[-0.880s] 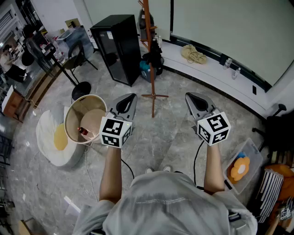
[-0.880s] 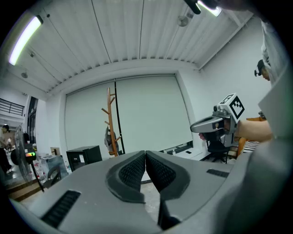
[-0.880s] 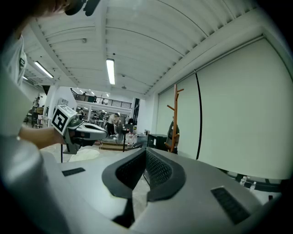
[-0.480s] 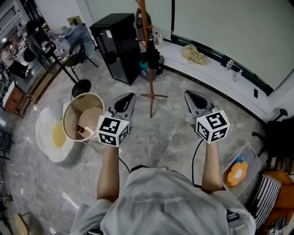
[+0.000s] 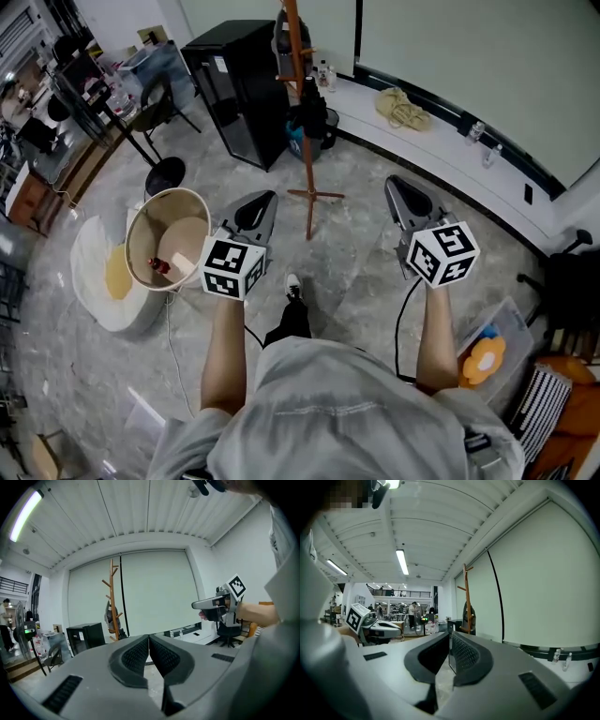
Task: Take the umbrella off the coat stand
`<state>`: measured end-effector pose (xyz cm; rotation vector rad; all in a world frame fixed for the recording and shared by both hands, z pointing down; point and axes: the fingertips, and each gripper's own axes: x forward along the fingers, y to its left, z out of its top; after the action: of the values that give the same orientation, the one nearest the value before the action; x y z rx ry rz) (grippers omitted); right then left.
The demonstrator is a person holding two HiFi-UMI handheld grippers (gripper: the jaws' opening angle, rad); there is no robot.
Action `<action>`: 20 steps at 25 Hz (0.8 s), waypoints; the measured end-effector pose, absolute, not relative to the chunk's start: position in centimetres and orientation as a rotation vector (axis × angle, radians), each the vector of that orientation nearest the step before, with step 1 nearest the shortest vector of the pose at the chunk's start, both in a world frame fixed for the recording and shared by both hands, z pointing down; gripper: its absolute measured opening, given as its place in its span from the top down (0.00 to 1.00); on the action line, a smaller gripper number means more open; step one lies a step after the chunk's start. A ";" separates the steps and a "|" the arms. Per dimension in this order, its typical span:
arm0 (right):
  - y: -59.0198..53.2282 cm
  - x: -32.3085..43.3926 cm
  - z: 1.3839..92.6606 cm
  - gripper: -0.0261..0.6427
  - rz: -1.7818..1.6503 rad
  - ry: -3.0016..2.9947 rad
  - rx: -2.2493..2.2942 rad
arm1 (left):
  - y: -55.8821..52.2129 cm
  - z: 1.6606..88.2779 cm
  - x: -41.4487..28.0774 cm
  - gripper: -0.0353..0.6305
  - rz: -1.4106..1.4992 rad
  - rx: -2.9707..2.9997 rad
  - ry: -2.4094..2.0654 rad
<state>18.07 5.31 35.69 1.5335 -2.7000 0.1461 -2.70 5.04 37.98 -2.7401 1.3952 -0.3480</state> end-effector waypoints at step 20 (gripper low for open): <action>-22.8 14.9 39.6 0.92 0.354 -2.561 1.689 | -23.3 43.3 -8.7 0.92 -0.372 -2.920 1.327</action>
<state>14.92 -22.83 39.56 1.6890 -2.5613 0.3538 -8.70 -23.33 43.32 -2.9199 1.3273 -0.3724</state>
